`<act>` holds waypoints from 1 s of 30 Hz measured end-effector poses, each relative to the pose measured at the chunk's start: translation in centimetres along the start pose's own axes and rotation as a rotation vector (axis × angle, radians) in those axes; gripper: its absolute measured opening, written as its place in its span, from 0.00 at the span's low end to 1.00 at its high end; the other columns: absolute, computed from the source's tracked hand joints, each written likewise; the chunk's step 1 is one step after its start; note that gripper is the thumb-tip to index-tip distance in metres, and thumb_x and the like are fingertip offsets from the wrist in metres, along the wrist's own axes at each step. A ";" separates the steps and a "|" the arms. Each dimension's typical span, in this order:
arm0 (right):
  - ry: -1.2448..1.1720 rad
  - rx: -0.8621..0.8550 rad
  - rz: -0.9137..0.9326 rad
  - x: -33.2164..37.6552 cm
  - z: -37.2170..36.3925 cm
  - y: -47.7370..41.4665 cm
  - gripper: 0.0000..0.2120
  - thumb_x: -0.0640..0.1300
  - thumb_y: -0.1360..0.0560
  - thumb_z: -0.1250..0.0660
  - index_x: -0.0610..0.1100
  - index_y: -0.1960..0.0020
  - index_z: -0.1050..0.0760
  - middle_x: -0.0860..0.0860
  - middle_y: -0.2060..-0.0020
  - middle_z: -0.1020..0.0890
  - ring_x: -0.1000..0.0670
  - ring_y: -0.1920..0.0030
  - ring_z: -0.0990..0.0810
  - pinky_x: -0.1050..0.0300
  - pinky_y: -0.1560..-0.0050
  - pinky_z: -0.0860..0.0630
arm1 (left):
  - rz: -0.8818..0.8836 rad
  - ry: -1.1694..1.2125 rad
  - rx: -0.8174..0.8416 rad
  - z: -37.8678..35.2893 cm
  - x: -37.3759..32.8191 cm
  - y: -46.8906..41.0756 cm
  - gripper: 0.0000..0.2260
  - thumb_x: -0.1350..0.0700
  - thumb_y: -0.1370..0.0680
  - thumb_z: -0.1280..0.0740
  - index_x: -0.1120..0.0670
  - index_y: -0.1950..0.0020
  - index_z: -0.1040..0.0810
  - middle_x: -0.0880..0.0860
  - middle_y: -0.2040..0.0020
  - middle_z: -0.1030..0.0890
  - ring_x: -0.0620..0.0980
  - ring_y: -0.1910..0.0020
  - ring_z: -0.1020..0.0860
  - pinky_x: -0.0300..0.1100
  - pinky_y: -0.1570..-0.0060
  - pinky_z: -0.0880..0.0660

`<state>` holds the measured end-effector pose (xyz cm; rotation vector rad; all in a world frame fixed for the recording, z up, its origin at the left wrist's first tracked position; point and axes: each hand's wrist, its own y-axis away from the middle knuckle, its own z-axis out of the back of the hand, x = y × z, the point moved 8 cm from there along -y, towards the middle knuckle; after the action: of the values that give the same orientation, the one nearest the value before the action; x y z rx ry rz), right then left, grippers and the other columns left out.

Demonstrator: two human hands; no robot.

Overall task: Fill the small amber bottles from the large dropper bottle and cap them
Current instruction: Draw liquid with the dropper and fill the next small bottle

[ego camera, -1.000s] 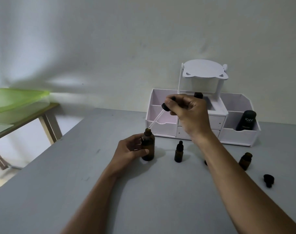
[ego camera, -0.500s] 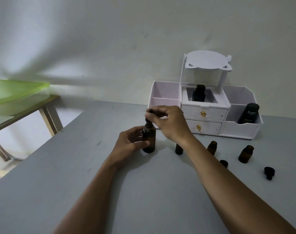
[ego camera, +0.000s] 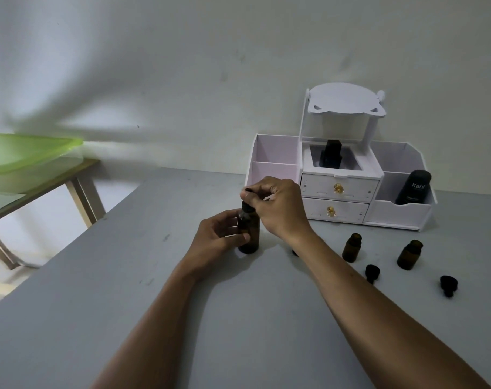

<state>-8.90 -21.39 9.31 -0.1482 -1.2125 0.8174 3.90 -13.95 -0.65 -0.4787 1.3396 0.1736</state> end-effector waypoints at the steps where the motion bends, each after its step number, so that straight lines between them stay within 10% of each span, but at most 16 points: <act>1: -0.002 -0.004 -0.002 0.1 0.1 0.1 0.03 0.39 0.26 0.26 0.39 0.55 0.14 0.48 0.60 0.14 0.66 0.67 0.20 0.76 0.63 0.26 | 0.000 -0.001 -0.001 0.0 0.0 0.0 0.24 0.65 0.28 0.25 0.55 0.33 0.21 0.53 0.42 0.14 0.53 0.43 0.16 0.47 0.41 0.20; 11: -0.061 0.003 0.078 3.8 2.3 -1.3 0.05 0.45 0.25 0.27 0.44 0.51 0.15 0.54 0.60 0.14 0.58 0.59 0.16 0.67 0.53 0.20 | -0.020 0.044 -0.027 -0.2 -0.7 0.5 0.29 0.58 0.32 0.24 0.48 0.31 0.23 0.52 0.41 0.15 0.50 0.42 0.16 0.47 0.43 0.21; 15: -0.195 -0.067 0.149 6.6 5.5 -2.1 0.07 0.43 0.24 0.27 0.41 0.48 0.16 0.51 0.58 0.13 0.56 0.58 0.14 0.62 0.51 0.18 | -0.240 -0.104 -0.407 0.8 -4.6 2.5 0.29 0.43 0.30 0.27 0.46 0.30 0.26 0.47 0.38 0.19 0.45 0.39 0.20 0.45 0.45 0.21; 19: -0.372 -0.164 0.162 8.4 10.5 -2.0 0.10 0.39 0.24 0.28 0.39 0.43 0.19 0.46 0.55 0.14 0.55 0.57 0.14 0.67 0.58 0.22 | -0.465 -0.140 -0.622 -0.8 -9.6 5.5 0.17 0.51 0.25 0.28 0.52 0.38 0.23 0.48 0.49 0.18 0.48 0.46 0.19 0.45 0.51 0.22; 24: -0.281 -0.213 0.160 6.8 17.0 -0.7 0.06 0.41 0.23 0.29 0.42 0.48 0.16 0.55 0.61 0.13 0.56 0.59 0.14 0.60 0.55 0.18 | -0.492 -0.037 -0.422 -7.0 -12.0 6.5 0.05 0.55 0.24 0.29 0.54 0.50 0.18 0.48 0.63 0.18 0.47 0.64 0.19 0.39 0.61 0.23; 30: -0.161 -0.219 0.054 1.9 21.9 0.4 0.05 0.43 0.25 0.27 0.44 0.50 0.16 0.53 0.60 0.13 0.55 0.58 0.14 0.60 0.56 0.19 | -0.124 -0.068 0.003 -15.8 -8.6 3.9 0.15 0.55 0.24 0.25 0.47 0.39 0.20 0.45 0.46 0.16 0.42 0.47 0.17 0.43 0.46 0.18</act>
<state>-28.00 -26.74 18.90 -0.2985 -1.4547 0.7527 -13.72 -15.90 4.38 -0.5469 1.2395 0.0844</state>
